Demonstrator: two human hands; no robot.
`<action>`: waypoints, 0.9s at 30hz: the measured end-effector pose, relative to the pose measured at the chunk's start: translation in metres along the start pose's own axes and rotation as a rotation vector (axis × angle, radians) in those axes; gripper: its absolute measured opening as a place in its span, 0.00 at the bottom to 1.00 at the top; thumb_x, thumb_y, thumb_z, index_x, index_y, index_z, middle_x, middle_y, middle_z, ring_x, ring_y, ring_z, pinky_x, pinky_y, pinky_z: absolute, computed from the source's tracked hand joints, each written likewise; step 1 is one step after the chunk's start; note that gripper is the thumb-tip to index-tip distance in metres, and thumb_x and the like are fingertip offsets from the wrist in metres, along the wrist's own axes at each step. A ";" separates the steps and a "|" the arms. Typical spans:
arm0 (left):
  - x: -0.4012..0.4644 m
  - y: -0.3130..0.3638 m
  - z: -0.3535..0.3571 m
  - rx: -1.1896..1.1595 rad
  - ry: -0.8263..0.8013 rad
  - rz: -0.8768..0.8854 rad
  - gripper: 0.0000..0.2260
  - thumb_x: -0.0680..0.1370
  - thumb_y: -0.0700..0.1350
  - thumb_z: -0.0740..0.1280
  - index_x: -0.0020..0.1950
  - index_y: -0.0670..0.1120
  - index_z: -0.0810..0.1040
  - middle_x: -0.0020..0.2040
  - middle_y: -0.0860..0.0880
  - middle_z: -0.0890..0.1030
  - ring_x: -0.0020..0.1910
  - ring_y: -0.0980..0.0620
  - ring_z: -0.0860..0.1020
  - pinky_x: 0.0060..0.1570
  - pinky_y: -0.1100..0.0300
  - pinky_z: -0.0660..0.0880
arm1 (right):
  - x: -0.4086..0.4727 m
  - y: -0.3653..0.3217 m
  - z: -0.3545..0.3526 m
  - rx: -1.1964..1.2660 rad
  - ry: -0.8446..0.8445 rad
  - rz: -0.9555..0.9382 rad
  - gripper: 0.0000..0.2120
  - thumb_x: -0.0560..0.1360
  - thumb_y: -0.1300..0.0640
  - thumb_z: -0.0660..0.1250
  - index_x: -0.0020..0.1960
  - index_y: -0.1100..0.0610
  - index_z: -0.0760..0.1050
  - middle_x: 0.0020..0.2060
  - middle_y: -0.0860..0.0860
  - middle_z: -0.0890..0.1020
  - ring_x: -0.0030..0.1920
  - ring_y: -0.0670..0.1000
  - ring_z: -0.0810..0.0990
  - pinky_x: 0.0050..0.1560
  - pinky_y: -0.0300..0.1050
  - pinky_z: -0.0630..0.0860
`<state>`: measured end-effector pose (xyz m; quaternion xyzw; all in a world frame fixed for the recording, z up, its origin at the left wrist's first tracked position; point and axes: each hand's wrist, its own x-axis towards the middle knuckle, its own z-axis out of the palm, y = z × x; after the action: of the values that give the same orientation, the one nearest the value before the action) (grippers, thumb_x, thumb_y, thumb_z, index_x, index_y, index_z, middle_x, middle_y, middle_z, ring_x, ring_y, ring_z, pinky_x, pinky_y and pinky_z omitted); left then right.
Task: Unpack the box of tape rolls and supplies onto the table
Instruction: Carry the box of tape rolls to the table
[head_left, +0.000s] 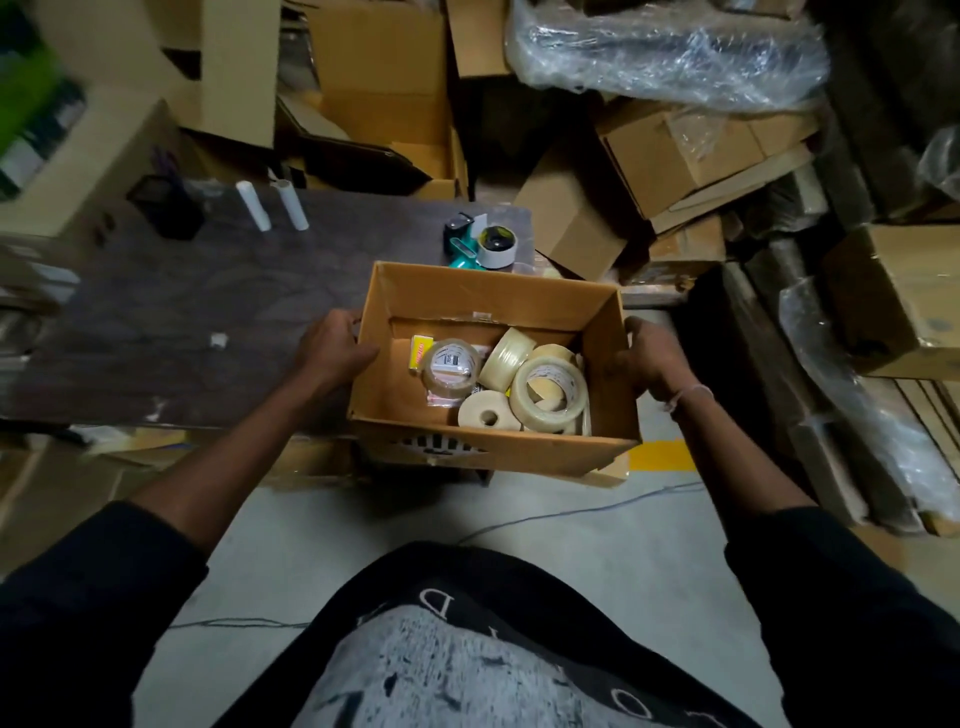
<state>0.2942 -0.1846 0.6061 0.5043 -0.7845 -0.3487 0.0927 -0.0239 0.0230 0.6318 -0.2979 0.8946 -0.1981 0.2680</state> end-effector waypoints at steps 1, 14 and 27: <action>0.005 -0.012 -0.007 -0.003 -0.009 -0.013 0.22 0.65 0.54 0.66 0.56 0.49 0.84 0.47 0.44 0.87 0.45 0.42 0.84 0.45 0.47 0.82 | 0.003 -0.011 0.007 0.013 -0.002 -0.013 0.23 0.70 0.57 0.73 0.64 0.49 0.74 0.50 0.57 0.82 0.43 0.60 0.84 0.42 0.61 0.84; 0.043 -0.097 -0.069 0.052 0.145 -0.134 0.08 0.73 0.50 0.64 0.50 0.52 0.79 0.50 0.42 0.85 0.47 0.38 0.82 0.45 0.49 0.78 | 0.029 -0.125 0.076 -0.008 -0.078 -0.093 0.12 0.75 0.57 0.70 0.58 0.55 0.75 0.49 0.55 0.82 0.44 0.57 0.84 0.43 0.54 0.84; 0.065 -0.116 -0.084 0.143 0.266 -0.247 0.12 0.78 0.46 0.64 0.61 0.48 0.74 0.54 0.39 0.81 0.56 0.36 0.79 0.53 0.46 0.75 | 0.058 -0.176 0.090 -0.049 -0.150 -0.188 0.10 0.73 0.58 0.71 0.53 0.52 0.73 0.46 0.57 0.82 0.38 0.61 0.85 0.32 0.58 0.84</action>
<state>0.3896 -0.3072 0.5807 0.6439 -0.7201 -0.2311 0.1162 0.0653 -0.1631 0.6314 -0.4010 0.8447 -0.1777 0.3068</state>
